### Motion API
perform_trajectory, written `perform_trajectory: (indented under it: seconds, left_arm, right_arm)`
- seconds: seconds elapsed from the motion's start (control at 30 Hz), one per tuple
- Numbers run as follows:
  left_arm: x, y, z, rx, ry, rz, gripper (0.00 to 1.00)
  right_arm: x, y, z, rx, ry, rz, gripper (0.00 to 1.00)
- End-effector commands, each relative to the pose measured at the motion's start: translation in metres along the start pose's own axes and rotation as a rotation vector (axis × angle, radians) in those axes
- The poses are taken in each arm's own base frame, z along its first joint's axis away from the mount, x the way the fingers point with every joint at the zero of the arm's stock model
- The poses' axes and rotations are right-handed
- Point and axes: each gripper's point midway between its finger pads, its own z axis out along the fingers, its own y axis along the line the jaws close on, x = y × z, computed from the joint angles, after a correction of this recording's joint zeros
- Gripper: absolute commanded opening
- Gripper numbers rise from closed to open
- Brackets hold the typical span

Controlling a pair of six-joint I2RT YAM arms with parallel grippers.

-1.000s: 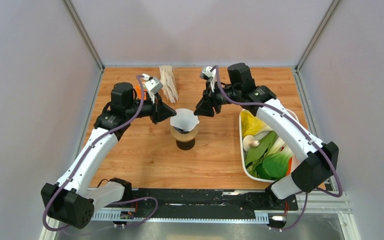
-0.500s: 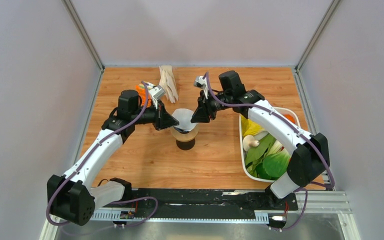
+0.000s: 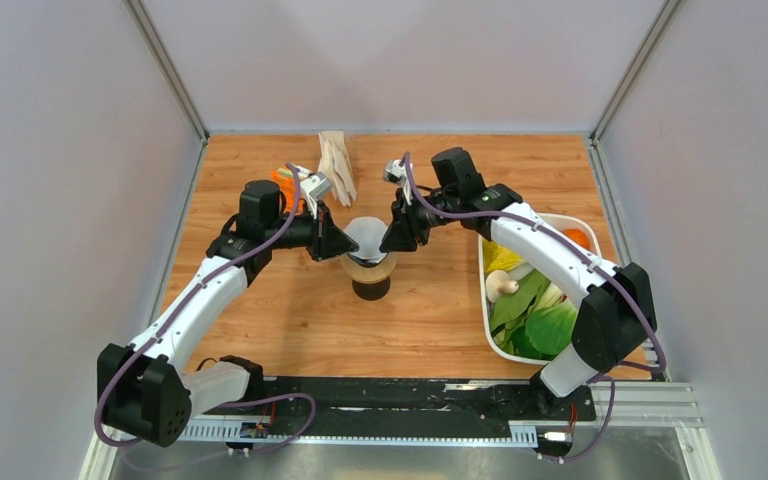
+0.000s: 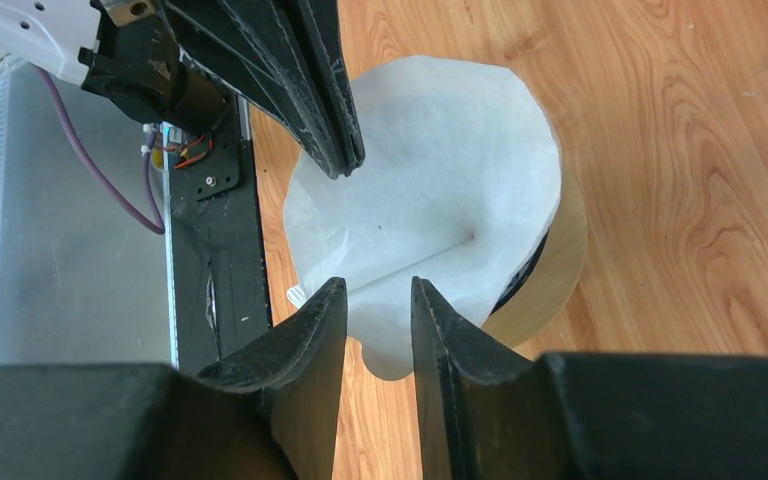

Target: Place the coffee filter in the dripper

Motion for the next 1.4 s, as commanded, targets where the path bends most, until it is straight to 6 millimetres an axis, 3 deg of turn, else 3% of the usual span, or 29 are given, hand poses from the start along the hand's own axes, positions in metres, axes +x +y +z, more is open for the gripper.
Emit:
perform_trajectory:
  seconds: [0.0, 0.23, 0.63, 0.9, 0.97, 1.03, 1.23, 1.37]
  left_arm:
    - [-0.003, 0.001, -0.002, 0.000, -0.006, 0.054, 0.14]
    - [-0.005, -0.002, -0.004, 0.007, -0.009, 0.081, 0.18]
    - [-0.050, -0.022, -0.014, 0.027, -0.080, 0.177, 0.34]
    - [-0.077, -0.038, -0.021, 0.046, -0.124, 0.211, 0.48]
    - [-0.084, -0.042, -0.027, 0.023, -0.129, 0.234, 0.60]
    - [-0.093, -0.044, -0.035, -0.024, -0.128, 0.252, 0.66]
    - [-0.105, -0.040, -0.069, -0.188, -0.042, 0.326, 0.68]
    - [-0.101, -0.014, -0.090, -0.304, 0.008, 0.228, 0.69]
  right_arm:
    - [0.000, -0.002, 0.006, -0.004, -0.004, -0.031, 0.32]
    - [-0.006, 0.000, 0.006, -0.011, -0.012, -0.047, 0.32]
    - [-0.045, 0.023, -0.009, -0.046, -0.085, -0.164, 0.39]
    - [-0.074, 0.039, -0.026, -0.038, -0.147, -0.253, 0.52]
    - [-0.087, 0.044, -0.038, -0.020, -0.178, -0.286, 0.61]
    - [-0.098, 0.047, -0.052, 0.012, -0.211, -0.313, 0.73]
    - [-0.114, 0.034, -0.110, 0.194, -0.310, -0.291, 0.99]
    - [-0.111, 0.013, -0.155, 0.346, -0.383, -0.225, 1.00]
